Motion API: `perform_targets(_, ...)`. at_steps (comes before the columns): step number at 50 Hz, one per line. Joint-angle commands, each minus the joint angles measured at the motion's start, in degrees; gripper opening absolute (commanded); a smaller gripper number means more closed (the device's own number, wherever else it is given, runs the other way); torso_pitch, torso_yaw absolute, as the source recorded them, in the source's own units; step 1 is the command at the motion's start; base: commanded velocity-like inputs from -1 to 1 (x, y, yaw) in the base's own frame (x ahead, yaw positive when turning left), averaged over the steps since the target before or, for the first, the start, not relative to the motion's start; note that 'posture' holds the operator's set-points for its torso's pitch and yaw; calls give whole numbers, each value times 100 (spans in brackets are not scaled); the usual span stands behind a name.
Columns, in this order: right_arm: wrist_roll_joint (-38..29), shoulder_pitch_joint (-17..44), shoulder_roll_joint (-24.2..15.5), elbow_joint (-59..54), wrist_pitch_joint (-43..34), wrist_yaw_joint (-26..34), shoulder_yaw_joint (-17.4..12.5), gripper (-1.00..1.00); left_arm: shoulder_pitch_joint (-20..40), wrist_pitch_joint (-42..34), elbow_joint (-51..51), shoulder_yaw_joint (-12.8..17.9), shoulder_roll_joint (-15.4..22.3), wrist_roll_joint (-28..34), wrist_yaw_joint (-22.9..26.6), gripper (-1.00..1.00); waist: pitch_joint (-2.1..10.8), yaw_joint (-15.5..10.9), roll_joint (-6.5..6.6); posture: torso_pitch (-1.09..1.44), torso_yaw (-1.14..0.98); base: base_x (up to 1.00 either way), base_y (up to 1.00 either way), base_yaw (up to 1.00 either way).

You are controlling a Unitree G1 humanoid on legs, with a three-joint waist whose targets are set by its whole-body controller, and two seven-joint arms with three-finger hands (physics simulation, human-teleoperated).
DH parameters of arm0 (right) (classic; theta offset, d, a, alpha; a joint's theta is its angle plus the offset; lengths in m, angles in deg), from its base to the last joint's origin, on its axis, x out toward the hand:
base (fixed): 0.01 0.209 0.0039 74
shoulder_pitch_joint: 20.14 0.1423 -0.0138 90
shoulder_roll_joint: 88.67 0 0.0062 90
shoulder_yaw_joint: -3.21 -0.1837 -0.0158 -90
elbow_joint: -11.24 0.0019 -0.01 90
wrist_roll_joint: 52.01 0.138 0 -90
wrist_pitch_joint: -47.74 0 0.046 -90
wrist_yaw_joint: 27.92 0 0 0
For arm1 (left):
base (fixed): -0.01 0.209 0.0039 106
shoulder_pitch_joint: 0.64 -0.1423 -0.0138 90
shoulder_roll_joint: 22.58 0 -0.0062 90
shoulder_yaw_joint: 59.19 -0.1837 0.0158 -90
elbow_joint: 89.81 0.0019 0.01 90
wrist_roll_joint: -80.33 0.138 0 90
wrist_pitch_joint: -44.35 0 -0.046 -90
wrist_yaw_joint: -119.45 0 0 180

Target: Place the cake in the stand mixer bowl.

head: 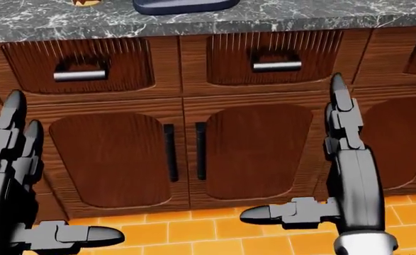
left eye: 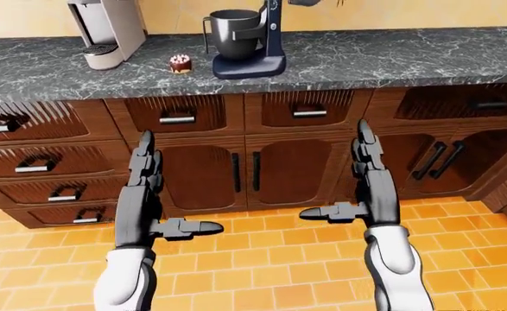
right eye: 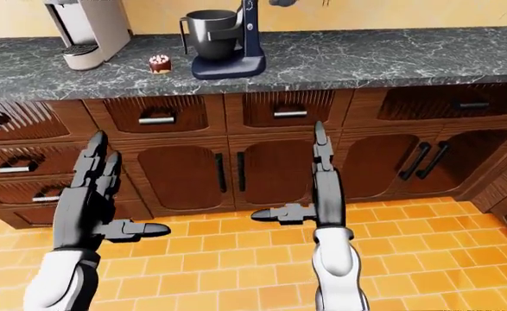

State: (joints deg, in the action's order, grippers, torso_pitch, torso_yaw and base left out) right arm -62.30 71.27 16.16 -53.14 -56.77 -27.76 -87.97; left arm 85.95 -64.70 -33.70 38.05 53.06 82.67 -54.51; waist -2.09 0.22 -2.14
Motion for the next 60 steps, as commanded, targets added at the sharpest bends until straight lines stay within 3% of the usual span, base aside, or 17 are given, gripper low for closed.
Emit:
perform_targets(1,1,107,17,227,130,-11,53,100,93,144,-242,75,54,0,-20,100,77,-29,-64,0,0,12,0,0)
perform_targets(8,-3,114,19,240,112,-13,54,100,95,139,-247,69,56,8,-20,100,9,-1,329,0,0,11,0,0)
perform_targets(11,-10,118,21,237,116,-16,64,100,99,124,-261,84,59,-4,-14,100,140,9,822,0,0,12,0,0)
perform_targets(12,-15,116,22,241,111,-16,68,100,91,137,-255,82,57,-2,-14,100,69,-68,539,0,0,12,0,0)
perform_targets(14,-19,113,22,251,107,-16,72,100,78,136,-269,77,55,0,-11,100,58,-64,613,0,0,11,0,0)
perform_targets(19,-33,96,27,283,95,-14,87,100,55,143,-288,86,50,-5,-3,100,55,-80,359,0,0,12,0,0)
perform_targets(24,-33,99,27,269,107,-15,81,100,58,149,-276,86,50,5,-1,100,105,-79,-205,0,0,12,0,0)
perform_targets(25,-35,101,26,269,107,-16,81,100,56,158,-267,84,48,6,-2,100,98,-18,34,0,0,12,0,0)
perform_targets(27,-34,107,25,262,113,-18,78,100,62,162,-260,79,46,10,-5,100,74,-19,-42,0,0,11,0,0)
perform_targets(33,-34,112,24,278,117,-24,66,100,87,175,-218,82,50,11,-15,100,8,-6,280,0,0,12,0,0)
perform_targets(36,-32,118,20,270,120,-21,62,100,92,165,-228,88,53,7,-17,100,96,18,697,0,0,11,0,0)
perform_targets(45,-50,117,26,309,85,-19,79,100,82,214,-166,77,57,14,-18,100,47,-72,321,0,0,11,0,0)
perform_targets(47,-53,104,30,325,80,-21,84,100,72,220,-173,72,56,19,-15,100,52,-88,146,0,0,12,0,0)
perform_targets(49,-56,97,33,334,76,-22,90,100,79,204,-183,86,59,10,-11,100,152,-81,-194,0,0,11,0,0)
perform_targets(50,-58,94,34,337,75,-23,93,100,75,224,-165,87,59,13,-11,100,103,-31,-26,0,0,12,0,0)
perform_targets(54,-63,75,33,363,70,-22,94,100,66,212,-190,89,58,13,-6,100,85,-7,21,0,0,11,0,0)
perform_targets(60,-68,68,30,380,64,-18,92,100,60,195,-218,103,57,3,2,100,11,13,454,0,0,11,0,0)
